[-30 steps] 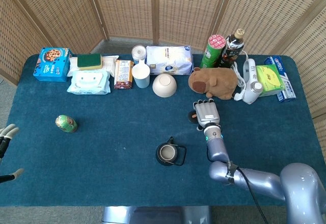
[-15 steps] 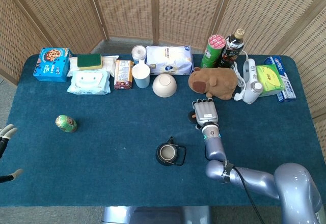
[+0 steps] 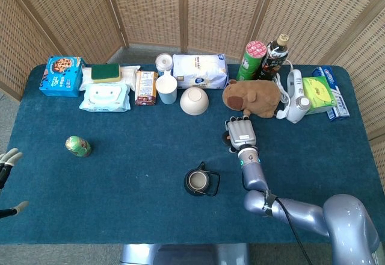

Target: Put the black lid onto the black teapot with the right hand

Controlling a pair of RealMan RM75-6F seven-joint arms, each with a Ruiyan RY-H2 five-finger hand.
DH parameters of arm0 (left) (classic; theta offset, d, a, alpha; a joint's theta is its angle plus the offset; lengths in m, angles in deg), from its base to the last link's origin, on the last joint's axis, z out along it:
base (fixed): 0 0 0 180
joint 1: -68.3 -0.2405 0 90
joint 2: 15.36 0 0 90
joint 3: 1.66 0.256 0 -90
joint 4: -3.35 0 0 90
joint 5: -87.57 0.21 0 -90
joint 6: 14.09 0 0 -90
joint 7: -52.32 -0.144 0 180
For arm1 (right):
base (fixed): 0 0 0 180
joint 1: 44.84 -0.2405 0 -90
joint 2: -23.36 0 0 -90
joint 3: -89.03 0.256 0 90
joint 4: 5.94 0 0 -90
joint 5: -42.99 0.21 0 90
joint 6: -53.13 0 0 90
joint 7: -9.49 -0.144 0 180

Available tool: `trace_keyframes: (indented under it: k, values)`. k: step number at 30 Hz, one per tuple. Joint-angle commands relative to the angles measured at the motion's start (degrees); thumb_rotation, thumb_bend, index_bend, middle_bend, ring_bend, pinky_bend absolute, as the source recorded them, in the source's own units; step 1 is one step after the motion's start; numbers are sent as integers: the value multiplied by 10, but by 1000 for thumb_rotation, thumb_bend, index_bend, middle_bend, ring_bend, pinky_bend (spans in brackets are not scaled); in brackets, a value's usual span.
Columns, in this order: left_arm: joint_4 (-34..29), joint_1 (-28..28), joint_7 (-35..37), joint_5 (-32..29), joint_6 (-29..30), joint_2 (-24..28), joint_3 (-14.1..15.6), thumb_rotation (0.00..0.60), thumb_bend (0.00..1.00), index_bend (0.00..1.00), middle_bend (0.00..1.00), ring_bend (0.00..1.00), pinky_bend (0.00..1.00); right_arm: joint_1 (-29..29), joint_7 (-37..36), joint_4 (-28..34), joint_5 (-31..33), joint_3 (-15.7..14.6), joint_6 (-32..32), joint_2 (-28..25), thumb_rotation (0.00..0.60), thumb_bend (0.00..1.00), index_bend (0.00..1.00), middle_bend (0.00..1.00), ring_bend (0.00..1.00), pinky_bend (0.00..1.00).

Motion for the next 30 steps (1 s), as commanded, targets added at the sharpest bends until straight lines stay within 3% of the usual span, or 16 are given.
trace_keyframes:
  k: [1, 24, 30]
  values:
    - [0, 0, -1, 0, -1, 0, 0, 600, 107, 0, 0, 0, 45, 0, 1, -4, 3, 0, 3, 1, 600, 146, 358, 264, 251, 137]
    - [-1, -1, -2, 2, 0, 0, 2, 600, 108, 0, 0, 0, 45, -3, -4, -34, 11, 6, 19, 12, 600, 180, 421, 279, 258, 147]
    - [-1, 0, -5, 0, -2, -1, 2, 600, 107, 0, 0, 0, 45, 2, -7, -1, -9, 3, 3, -5, 600, 192, 431, 282, 260, 147]
